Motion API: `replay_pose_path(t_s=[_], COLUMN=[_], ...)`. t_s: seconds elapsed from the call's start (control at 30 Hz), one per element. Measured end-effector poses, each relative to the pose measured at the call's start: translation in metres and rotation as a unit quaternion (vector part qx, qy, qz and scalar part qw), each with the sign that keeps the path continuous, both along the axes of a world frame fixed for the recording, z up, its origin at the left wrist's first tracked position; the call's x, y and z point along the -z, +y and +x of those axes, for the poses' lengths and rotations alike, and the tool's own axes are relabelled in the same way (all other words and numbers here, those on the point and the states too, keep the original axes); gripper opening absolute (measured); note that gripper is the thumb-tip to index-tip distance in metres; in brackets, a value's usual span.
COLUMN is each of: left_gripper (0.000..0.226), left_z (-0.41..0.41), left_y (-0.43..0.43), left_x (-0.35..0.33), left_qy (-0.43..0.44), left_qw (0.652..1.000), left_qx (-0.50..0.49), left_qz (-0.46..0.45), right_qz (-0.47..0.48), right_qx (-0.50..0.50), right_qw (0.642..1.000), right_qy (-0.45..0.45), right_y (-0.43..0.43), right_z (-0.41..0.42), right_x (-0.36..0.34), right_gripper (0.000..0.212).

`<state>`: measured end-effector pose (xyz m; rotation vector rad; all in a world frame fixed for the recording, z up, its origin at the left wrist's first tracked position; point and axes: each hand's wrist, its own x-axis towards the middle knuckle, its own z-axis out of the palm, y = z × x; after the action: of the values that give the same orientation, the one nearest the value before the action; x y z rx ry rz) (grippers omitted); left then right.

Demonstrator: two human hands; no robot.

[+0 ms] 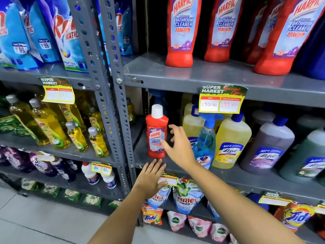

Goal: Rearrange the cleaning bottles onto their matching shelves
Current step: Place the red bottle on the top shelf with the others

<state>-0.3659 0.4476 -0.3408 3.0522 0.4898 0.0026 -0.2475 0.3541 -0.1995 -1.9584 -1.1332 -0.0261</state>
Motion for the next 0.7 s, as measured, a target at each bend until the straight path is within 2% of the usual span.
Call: replay_pose_path(t_s=[0.1, 0.17, 0.2, 0.27, 0.37, 0.57, 0.7], left_gripper=[0.091, 0.088, 0.085, 0.076, 0.073, 0.077, 0.069], left_z=[-0.002, -0.002, -0.002, -0.002, -0.002, 0.000, -0.008], left_y=[-0.001, 0.000, 0.000, 0.000, 0.000, -0.004, -0.009], left_x=[0.001, 0.000, -0.001, 0.000, 0.002, -0.005, -0.022], left_qy=[0.004, -0.004, -0.005, 0.001, 0.018, 0.066, 0.070], left_qw=[1.000, 1.000, 1.000, 0.999, 0.999, 0.997, 0.997], left_qx=[0.001, -0.001, 0.000, 0.000, -0.002, -0.009, -0.006], left_qz=[0.012, 0.018, 0.023, 0.034, 0.041, 0.042, 0.018], right_qz=[-0.084, -0.078, -0.058, -0.040, -0.030, -0.004, 0.052], right_qx=[0.011, 0.021, 0.019, 0.009, -0.002, 0.011, -0.007], right_qw=[0.992, 0.975, 0.966, 0.957, 0.956, 0.981, 0.989], right_qy=[0.095, 0.206, 0.250, 0.287, 0.293, 0.192, 0.141], right_y=[0.033, 0.047, 0.051, 0.056, 0.057, 0.036, -0.005], right_z=[0.013, 0.022, 0.026, 0.029, 0.031, 0.011, -0.008], right_x=[0.005, 0.008, 0.009, 0.011, 0.014, 0.018, -0.013], right_gripper=[0.083, 0.092, 0.090, 0.071, 0.049, 0.043, 0.039])
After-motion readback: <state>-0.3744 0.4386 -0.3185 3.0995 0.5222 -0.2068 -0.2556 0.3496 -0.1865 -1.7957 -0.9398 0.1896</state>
